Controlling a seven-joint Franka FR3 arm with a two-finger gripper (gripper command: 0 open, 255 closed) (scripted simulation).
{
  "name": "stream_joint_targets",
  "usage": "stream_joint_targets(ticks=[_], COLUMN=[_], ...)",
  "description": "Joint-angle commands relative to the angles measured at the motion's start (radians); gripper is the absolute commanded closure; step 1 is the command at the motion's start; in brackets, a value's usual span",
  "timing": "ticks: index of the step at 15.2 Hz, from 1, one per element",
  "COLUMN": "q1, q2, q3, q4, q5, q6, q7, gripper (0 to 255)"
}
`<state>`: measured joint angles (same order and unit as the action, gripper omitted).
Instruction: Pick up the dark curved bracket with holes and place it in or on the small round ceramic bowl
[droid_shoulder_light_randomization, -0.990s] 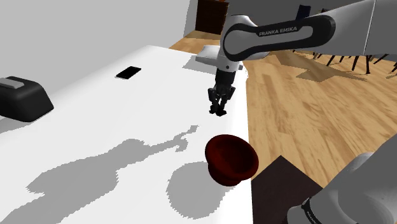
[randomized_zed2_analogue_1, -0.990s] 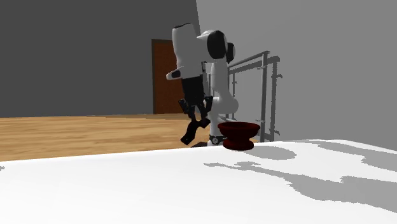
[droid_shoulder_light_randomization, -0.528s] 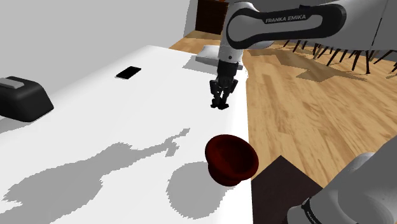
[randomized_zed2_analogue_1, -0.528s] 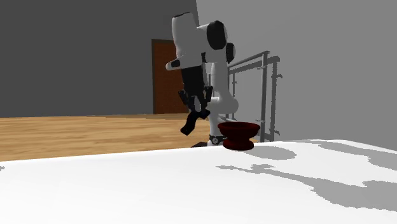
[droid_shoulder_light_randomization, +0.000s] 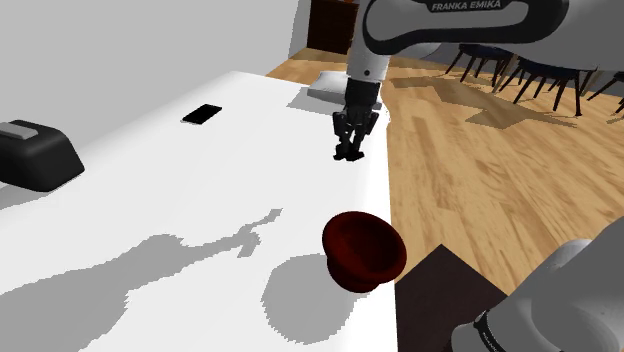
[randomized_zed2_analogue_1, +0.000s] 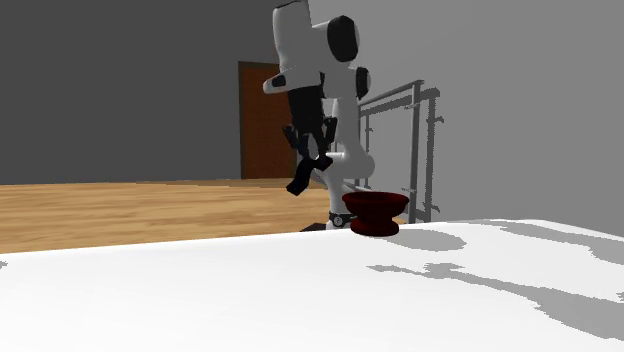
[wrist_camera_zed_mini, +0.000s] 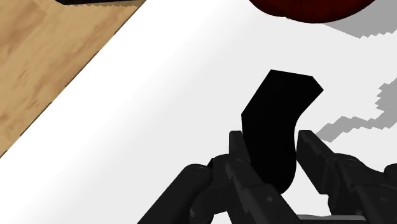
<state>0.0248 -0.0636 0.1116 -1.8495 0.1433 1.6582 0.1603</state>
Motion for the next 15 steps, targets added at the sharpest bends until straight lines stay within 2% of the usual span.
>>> stream_joint_targets(ticks=[1, 8, 15], q1=[0.009, 0.058, 0.119], q2=[-0.051, -0.271, -0.472], q3=[0.009, 0.062, 0.128], q4=[-0.053, -0.261, -0.409], q5=[0.009, 0.063, 0.137], q6=[0.004, 0.007, -0.023], q7=[0.016, 0.098, 0.199], gripper=[255, 255, 255])
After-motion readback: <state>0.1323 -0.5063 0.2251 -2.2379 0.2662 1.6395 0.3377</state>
